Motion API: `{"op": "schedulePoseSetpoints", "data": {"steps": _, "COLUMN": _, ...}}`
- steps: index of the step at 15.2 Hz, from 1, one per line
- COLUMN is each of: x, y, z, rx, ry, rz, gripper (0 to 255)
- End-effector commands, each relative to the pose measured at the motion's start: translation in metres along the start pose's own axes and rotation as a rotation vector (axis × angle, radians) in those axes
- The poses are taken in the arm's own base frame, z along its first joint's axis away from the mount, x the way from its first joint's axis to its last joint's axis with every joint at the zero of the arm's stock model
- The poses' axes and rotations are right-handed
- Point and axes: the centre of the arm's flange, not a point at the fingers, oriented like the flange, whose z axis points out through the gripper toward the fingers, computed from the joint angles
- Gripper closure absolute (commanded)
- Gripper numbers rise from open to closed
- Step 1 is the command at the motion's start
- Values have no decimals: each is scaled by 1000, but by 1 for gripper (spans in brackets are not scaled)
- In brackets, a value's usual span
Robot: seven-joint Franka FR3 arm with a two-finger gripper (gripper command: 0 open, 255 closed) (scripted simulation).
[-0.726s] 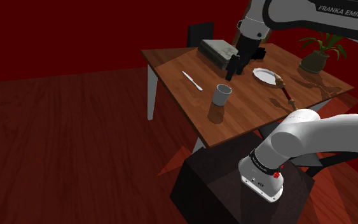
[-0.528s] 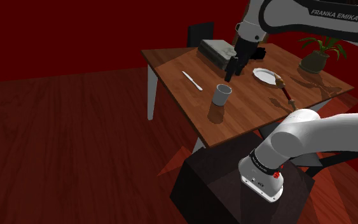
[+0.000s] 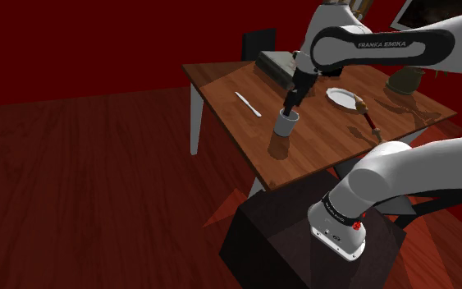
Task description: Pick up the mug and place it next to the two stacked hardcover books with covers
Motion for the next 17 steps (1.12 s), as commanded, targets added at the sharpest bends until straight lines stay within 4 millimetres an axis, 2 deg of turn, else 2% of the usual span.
{"op": "schedulePoseSetpoints", "data": {"steps": 1, "x": 7, "y": 13, "z": 20, "rx": -16, "ry": 2, "rz": -18, "gripper": 0}}
{"op": "schedulePoseSetpoints", "data": {"steps": 5, "x": 24, "y": 40, "z": 59, "rx": -47, "ry": 2, "rz": -51, "gripper": 0}}
{"op": "schedulePoseSetpoints", "data": {"steps": 6, "x": 26, "y": 43, "z": 63, "rx": -50, "ry": 1, "rz": -54, "gripper": 0}}
{"op": "schedulePoseSetpoints", "data": {"steps": 13, "x": 26, "y": 45, "z": 100, "rx": -50, "ry": 1, "rz": -54, "gripper": 0}}
{"op": "schedulePoseSetpoints", "data": {"steps": 17, "x": 26, "y": 45, "z": 103, "rx": -50, "ry": 1, "rz": -54, "gripper": 0}}
